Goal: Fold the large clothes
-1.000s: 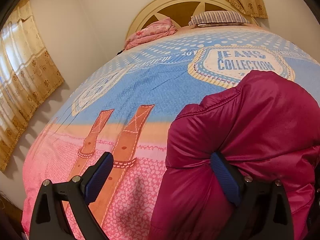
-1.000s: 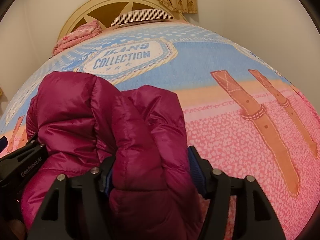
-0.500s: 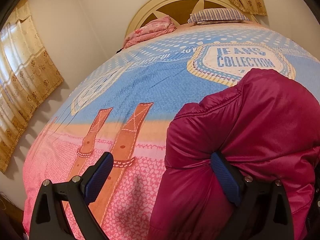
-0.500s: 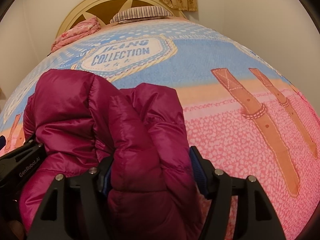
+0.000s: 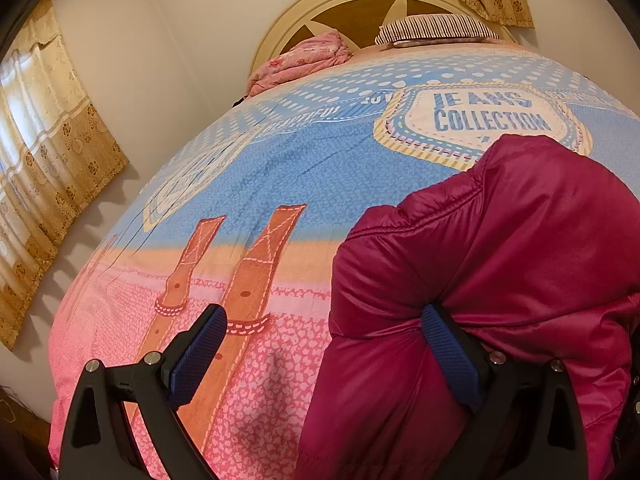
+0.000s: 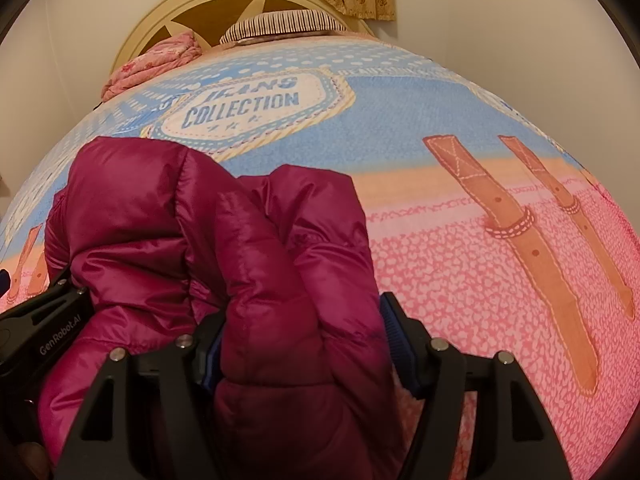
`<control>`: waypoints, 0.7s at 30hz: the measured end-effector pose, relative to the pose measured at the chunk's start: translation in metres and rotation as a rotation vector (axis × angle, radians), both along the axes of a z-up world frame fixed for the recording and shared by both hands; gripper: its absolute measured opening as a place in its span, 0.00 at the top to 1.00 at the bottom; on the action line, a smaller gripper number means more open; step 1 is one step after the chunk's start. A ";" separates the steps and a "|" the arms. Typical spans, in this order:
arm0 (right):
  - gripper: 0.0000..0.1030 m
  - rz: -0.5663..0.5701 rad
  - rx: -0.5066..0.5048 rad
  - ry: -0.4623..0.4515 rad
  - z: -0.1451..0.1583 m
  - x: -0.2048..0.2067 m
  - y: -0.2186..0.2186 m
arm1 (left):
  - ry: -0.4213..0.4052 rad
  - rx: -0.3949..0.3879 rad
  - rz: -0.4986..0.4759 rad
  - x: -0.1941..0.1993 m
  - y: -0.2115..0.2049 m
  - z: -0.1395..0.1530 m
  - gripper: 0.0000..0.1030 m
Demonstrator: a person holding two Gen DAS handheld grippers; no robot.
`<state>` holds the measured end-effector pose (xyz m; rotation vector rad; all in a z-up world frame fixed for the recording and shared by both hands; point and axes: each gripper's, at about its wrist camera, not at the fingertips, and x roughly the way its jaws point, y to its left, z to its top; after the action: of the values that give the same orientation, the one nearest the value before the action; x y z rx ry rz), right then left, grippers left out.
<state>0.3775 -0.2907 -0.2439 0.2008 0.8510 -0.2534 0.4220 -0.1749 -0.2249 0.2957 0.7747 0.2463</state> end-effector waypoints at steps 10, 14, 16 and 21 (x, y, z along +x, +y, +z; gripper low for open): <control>0.33 -0.023 0.006 -0.088 0.038 -0.015 -0.006 | -0.033 -0.049 -0.044 -0.007 0.013 0.042 0.04; 0.31 -0.029 0.026 -0.133 0.070 -0.003 -0.005 | -0.074 -0.134 -0.014 0.009 0.019 0.073 0.04; 0.30 -0.020 -0.022 -0.130 0.075 0.012 0.001 | -0.062 -0.129 -0.017 0.024 0.011 0.071 0.04; 0.30 -0.009 -0.013 -0.004 0.039 0.046 -0.002 | 0.026 -0.004 -0.016 0.048 -0.013 0.027 0.04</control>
<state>0.4231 -0.2928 -0.2054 0.1931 0.8444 -0.2662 0.4702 -0.1884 -0.1979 0.3019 0.7978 0.2264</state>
